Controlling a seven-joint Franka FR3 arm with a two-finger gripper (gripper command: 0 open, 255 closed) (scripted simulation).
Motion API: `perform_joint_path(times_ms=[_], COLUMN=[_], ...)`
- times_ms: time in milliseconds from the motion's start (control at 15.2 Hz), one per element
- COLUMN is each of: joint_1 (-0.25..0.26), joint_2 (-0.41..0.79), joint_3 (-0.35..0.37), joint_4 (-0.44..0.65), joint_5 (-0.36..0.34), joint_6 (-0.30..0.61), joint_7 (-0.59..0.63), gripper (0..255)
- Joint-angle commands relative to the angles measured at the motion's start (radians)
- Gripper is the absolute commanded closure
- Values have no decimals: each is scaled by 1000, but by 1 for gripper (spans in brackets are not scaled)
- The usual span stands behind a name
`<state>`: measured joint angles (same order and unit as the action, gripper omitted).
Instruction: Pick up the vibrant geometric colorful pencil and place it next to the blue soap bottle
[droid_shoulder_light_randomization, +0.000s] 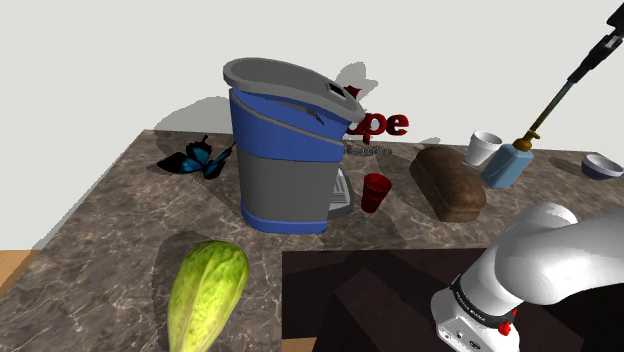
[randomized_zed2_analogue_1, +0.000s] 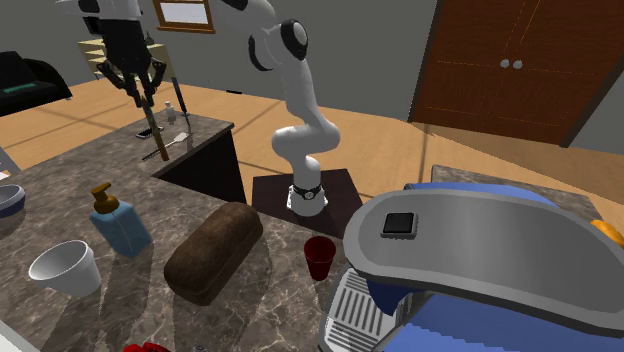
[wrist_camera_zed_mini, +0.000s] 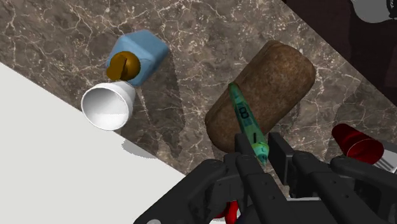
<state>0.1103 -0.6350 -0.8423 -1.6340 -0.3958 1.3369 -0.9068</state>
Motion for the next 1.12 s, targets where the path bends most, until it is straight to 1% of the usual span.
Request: perform_joint_path(times_ms=[0,132,198,330,396,462,594,660,858,1056], joint_1=[42,97,133,230,295,371,548,623,537,467], joint_2=[44,87,108,148,162,168,145,123,121,121], joint_3=[-85,-185,-244,-383,-463,-548,-707,-760,-705,-664], joint_4=[72,144,184,271,320,374,498,558,461,377], joint_5=[1,8,14,25,28,25,-12,-40,-31,-22], joint_6=[-3,-5,-7,-15,-23,-34,-71,-93,-36,18], joint_7=[-60,-120,-150,-209,-236,-259,-290,-299,-292,-288], gripper=[255,255,255,255,255,255,255,255,255,255])
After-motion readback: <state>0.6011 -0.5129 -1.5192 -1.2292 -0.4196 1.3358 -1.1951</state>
